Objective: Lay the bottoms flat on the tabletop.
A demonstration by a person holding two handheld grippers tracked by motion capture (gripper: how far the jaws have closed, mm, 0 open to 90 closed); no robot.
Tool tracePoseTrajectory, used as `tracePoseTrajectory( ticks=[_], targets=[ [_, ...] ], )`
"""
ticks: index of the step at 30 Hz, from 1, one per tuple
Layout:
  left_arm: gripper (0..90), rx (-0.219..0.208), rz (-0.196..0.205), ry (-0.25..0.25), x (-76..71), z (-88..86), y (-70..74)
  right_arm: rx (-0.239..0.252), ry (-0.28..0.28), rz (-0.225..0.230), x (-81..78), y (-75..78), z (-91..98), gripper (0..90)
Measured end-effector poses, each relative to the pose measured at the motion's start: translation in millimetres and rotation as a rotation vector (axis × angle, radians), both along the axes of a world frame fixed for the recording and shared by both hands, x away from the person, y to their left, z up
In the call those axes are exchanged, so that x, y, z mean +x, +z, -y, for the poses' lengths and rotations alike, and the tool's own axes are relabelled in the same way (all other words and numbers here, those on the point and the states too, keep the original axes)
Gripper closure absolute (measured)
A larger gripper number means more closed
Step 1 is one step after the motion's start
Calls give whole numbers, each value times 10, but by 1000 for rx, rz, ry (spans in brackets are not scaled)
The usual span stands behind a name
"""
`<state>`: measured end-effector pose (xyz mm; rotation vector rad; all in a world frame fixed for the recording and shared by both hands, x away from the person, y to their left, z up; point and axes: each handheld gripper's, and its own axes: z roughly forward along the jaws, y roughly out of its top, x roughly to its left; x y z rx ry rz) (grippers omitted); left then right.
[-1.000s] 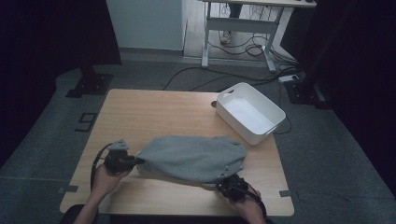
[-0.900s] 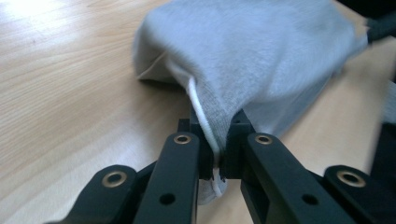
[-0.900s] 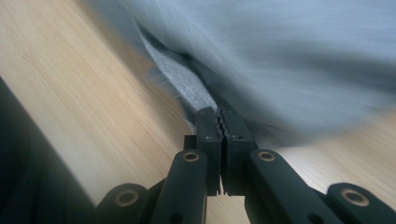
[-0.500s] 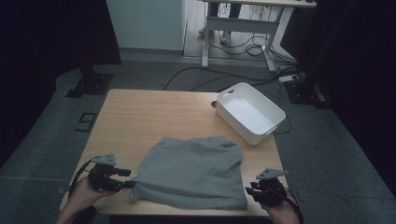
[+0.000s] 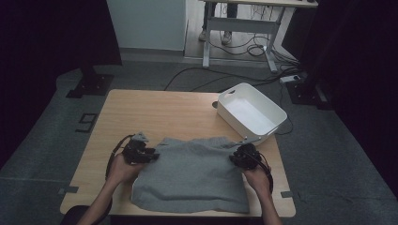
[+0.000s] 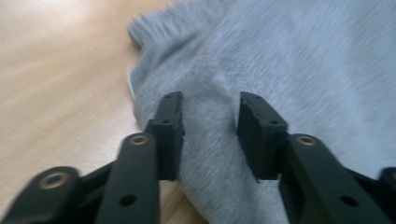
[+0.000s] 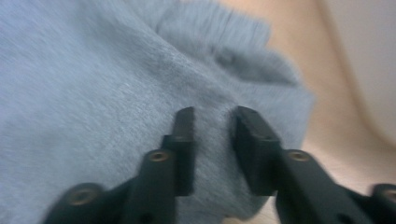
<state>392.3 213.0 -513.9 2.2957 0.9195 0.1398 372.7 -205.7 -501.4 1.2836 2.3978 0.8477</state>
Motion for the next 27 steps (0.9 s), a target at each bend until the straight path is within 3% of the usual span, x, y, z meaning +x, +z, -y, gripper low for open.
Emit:
tracePoseTrajectory(
  ticks=[1, 3, 7, 8, 9, 10, 11, 12, 13, 15, 16, 18, 19, 20, 21, 24, 27],
  targets=[
    [684, 0, 0, 0, 0, 0, 0, 0, 0, 0, 0, 0, 0, 744],
    [711, 55, -5, -32, -91, 33, -70, -17, 13, -31, -37, -94, -18, 785],
    [772, 33, -57, -89, -358, -17, -98, -6, 70, -69, -301, -181, -33, 807],
    [757, 33, -57, -89, -358, -17, -98, -6, 70, -69, -301, -181, -33, 807],
    [714, 14, -68, -111, -407, -57, -33, 5, 92, -83, -396, -165, -29, 745],
    [642, 2, -56, -105, -402, -76, 9, 14, 97, -82, -427, -130, -18, 689],
    [571, 2, -56, -105, -402, -76, 9, 14, 97, -82, -427, -130, -18, 689],
    [519, -23, -13, -57, -330, -120, 136, 37, 92, -54, -452, -15, 14, 613],
    [490, -27, 4, -30, -269, -126, 193, 42, 83, -38, -445, 37, 24, 588],
    [446, -29, 26, -2, -186, -114, 243, 44, 71, -16, -415, 103, 40, 568],
    [422, -24, 38, 29, -39, -63, 254, 35, 48, 14, -296, 211, 50, 523],
    [415, -18, 31, 38, 31, -30, 228, 27, 39, 23, -221, 229, 42, 501],
    [387, -8, 9, 48, 134, 39, 143, 9, 19, 13, -50, 205, 11, 461],
    [372, -8, 9, 48, 134, 39, 143, 2, 15, 7, 15, 179, -3, 452],
    [366, 24, -8, 57, 215, 118, 14, -8, 10, 0, 118, 122, -24, 440],
    [354, 48, -33, 67, 263, 180, -115, -18, 10, -20, 297, -27, -63, 399],
    [398, 59, -7, 59, 240, 213, -143, -41, 22, -44, 372, -144, -99, 401]
  ],
)
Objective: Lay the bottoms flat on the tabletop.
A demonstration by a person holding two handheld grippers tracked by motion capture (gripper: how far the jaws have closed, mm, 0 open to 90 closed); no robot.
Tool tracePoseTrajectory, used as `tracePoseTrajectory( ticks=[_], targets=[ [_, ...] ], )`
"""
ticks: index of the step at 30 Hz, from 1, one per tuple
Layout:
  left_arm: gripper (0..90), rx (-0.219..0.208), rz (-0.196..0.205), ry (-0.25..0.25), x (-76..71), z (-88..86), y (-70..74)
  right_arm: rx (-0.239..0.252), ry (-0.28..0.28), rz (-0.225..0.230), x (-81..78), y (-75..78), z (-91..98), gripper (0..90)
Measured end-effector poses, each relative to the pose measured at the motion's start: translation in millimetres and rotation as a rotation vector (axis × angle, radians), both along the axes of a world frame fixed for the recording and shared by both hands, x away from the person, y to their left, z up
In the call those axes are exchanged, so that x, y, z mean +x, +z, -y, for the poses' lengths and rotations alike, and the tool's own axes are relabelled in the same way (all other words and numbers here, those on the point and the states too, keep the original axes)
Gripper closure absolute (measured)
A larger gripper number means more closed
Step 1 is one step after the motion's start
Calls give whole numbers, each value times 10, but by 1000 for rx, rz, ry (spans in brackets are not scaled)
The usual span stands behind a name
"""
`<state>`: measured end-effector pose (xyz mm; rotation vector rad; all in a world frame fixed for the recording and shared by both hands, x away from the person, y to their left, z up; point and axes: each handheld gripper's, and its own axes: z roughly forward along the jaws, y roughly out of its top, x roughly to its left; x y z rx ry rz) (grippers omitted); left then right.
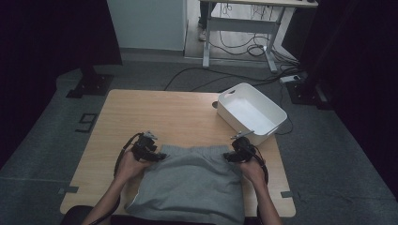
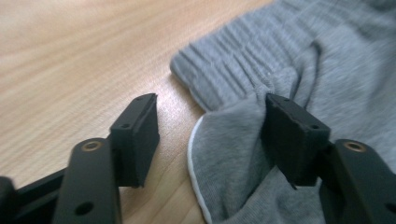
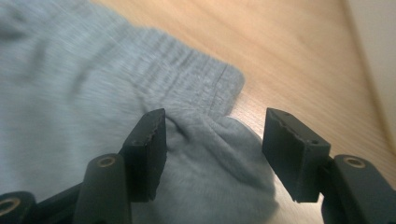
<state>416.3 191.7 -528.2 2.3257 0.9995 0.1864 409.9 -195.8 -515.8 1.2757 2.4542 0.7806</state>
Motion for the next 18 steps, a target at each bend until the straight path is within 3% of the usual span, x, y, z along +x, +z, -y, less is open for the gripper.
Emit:
tracePoseTrajectory(
  ticks=[1, 2, 3, 4, 5, 6, 7, 8, 9, 10, 11, 12, 13, 14, 15, 16, 17, 18],
  targets=[
    [454, 5, -1, -19, -19, 13, 10, -3, 4, -7, 12, -31, -9, 444],
    [569, 3, -8, -32, -30, 29, 15, 8, 11, -25, 15, -69, -17, 541],
    [607, 15, -5, -34, -43, 43, 20, 18, 19, -35, 7, -90, -24, 604],
    [762, 19, -14, -51, -61, 47, 26, 5, 20, -26, -38, -96, -42, 745],
    [796, 19, -14, -51, -61, 47, 26, 7, 24, -24, -68, -81, -44, 782],
    [813, 32, 14, -59, -106, 33, 66, -3, 28, -10, -118, -42, -46, 808],
    [821, 15, 38, -61, -138, 5, 128, -5, 28, 7, -168, 14, -43, 815],
    [826, 15, 38, -61, -138, 5, 128, -5, 28, 7, -168, 14, -43, 815],
    [826, -22, 65, -56, -171, -30, 217, 0, 27, 33, -224, 98, -31, 819],
    [830, -67, 137, -54, -228, -88, 476, 28, 26, 89, -326, 338, -1, 825],
    [831, -67, 137, -54, -228, -88, 476, 28, 26, 89, -326, 338, -1, 825],
    [831, -74, 182, -53, -239, -109, 637, 29, 30, 122, -361, 479, 2, 827],
    [832, -88, 268, -43, -215, -144, 947, 19, 34, 191, -362, 764, -13, 829],
    [833, -79, 327, -30, -144, -152, 1153, 22, 30, 207, -334, 866, -25, 829],
    [832, -79, 327, -30, -144, -152, 1153, 22, 30, 207, -334, 866, -25, 829],
    [832, -72, 366, -13, -43, -151, 1280, 20, 28, 235, -245, 1019, -57, 828],
    [756, 6, 377, 55, 232, -123, 1371, 10, 6, 274, 4, 1185, -132, 746],
    [624, 69, 361, 126, 383, -115, 1367, 2, -13, 278, 127, 1208, -154, 588]
  ],
)
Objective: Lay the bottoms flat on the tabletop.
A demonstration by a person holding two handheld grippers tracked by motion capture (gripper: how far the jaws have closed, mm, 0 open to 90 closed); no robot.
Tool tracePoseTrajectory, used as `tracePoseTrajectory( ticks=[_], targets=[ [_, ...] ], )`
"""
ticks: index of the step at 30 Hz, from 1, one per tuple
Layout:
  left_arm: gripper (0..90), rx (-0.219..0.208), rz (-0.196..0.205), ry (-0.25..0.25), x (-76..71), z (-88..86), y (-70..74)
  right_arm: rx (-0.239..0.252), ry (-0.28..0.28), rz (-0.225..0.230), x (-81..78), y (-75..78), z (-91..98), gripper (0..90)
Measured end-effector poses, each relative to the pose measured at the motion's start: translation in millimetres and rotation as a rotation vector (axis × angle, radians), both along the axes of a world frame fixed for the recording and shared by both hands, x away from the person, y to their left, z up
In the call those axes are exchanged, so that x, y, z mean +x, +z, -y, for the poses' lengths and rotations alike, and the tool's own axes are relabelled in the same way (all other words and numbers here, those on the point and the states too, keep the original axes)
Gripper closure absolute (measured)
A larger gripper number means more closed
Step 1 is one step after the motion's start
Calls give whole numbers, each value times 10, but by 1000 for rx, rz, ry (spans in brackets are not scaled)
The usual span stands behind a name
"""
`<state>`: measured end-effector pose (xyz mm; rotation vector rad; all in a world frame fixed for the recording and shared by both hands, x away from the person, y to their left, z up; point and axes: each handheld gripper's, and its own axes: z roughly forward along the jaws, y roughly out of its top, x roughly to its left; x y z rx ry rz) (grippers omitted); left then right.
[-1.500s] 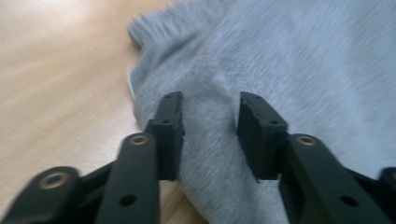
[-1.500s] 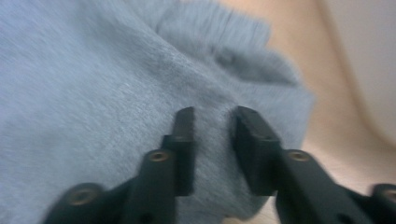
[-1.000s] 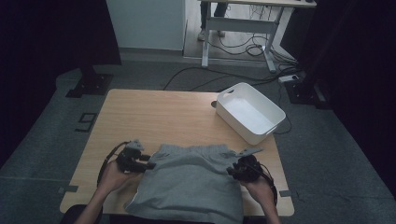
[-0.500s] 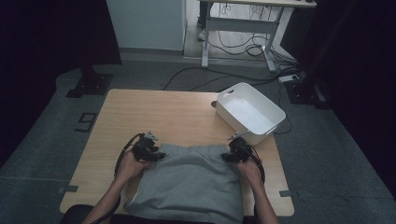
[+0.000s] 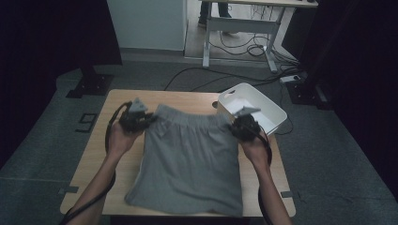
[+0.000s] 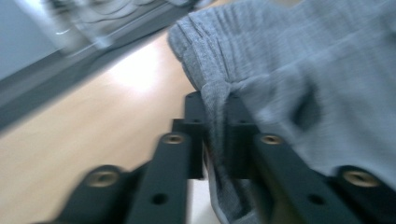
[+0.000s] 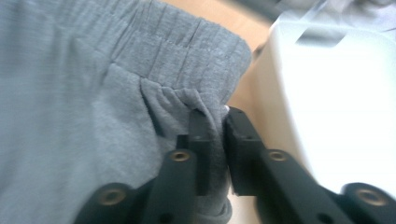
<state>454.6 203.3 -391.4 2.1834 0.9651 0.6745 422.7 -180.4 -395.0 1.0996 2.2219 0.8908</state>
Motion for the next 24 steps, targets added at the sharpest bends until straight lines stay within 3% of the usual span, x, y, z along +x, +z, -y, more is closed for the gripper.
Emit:
tracePoseTrajectory(
  ticks=[1, 2, 4, 5, 7, 9, 10, 14, 17, 18, 20, 24],
  targets=[
    [535, 0, 0, 0, 0, 0, 0, -14, -51, -7, 153, -2, -23, 491],
    [519, -23, -46, 29, 115, -62, -34, -17, -85, -22, 251, -14, -30, 486],
    [441, -40, -52, 20, 93, -89, -58, -10, -83, -28, 293, -27, -29, 453],
    [415, -41, -45, 8, 37, -108, -96, 22, -59, -29, 261, -66, -30, 438],
    [386, -36, -58, -27, -132, -160, -292, 21, -25, -51, 182, -163, -24, 432],
    [374, -31, -63, -34, -181, -176, -355, 20, -19, -64, 147, -214, -23, 427],
    [369, -41, -80, -48, -225, -192, -417, 12, -4, -84, 69, -311, -16, 428],
    [295, -68, -136, -98, -454, -247, -690, -6, 22, -113, -101, -455, -2, 416],
    [257, -97, -150, -91, -549, -292, -794, -5, 40, -126, -252, -554, 13, 407],
    [232, -130, -176, -91, -632, -338, -893, 0, 45, -133, -301, -593, 24, 405],
    [214, -153, -196, -92, -721, -376, -988, 14, 54, -164, -397, -680, 43, 389],
    [183, -155, -209, -84, -892, -409, -1178, 32, 46, -199, -589, -846, 121, 371]
  ],
)
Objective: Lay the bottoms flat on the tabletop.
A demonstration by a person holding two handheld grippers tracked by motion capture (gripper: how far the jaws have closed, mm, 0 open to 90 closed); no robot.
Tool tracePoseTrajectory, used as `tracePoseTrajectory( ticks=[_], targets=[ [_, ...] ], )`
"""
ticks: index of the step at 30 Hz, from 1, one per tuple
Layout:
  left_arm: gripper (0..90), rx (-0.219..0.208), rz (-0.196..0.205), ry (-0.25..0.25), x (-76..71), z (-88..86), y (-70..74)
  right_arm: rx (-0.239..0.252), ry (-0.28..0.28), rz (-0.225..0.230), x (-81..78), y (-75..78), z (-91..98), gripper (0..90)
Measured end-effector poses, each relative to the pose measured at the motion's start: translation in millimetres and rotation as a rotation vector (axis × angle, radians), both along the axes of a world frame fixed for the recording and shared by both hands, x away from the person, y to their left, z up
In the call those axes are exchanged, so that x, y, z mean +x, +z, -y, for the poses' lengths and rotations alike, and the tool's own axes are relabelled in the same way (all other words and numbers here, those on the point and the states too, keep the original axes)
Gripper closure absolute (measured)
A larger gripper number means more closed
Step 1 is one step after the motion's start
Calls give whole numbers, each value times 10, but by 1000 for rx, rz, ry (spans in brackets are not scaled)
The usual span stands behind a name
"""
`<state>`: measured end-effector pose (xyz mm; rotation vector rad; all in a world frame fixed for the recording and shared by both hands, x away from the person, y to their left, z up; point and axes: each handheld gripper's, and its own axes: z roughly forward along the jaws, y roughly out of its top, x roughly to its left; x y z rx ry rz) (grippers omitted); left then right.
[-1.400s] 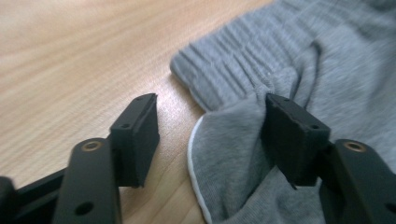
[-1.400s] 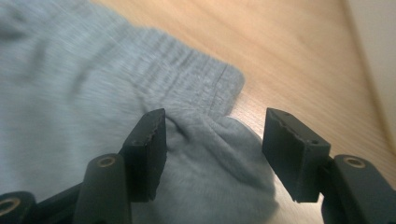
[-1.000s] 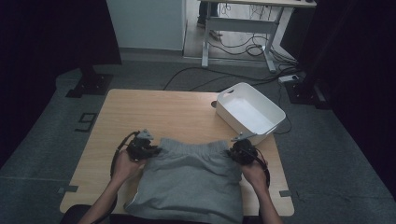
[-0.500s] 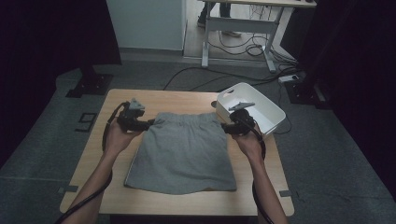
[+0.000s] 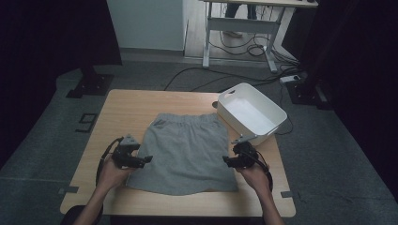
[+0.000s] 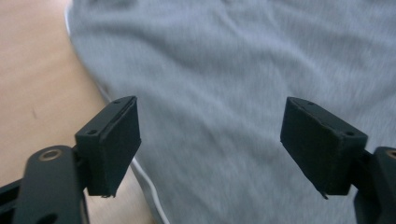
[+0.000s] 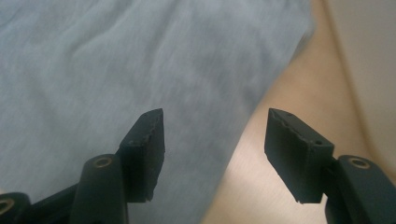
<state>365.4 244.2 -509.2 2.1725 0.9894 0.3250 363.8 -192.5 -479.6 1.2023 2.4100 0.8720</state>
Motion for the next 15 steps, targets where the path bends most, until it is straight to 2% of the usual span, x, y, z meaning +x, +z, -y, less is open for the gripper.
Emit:
tracePoseTrajectory(
  ticks=[2, 4, 5, 9, 10, 12, 13, 15],
  targets=[
    [153, -2, -2, 16, -83, -7, -93, -1, -4, -15, -88, -78, 38, 350],
    [141, -6, -3, 17, -107, -8, -120, 2, -11, -26, -143, -126, 56, 345],
    [136, 7, -3, 21, -162, -2, -178, 26, -18, -42, -225, -207, 78, 331],
    [136, 39, 7, 26, -236, 20, -234, 57, -30, -64, -366, -367, 86, 309],
    [136, 59, 8, 27, -274, 23, -271, 60, -32, -75, -407, -424, 80, 302],
    [136, 65, 6, 28, -283, 21, -289, 50, -32, -79, -457, -495, 73, 298],
    [135, 83, 4, 31, -283, 7, -328, 50, -32, -84, -485, -536, 70, 299],
    [136, 87, 19, 31, -287, 0, -344, 45, -38, -65, -530, -571, 67, 304]
  ],
)
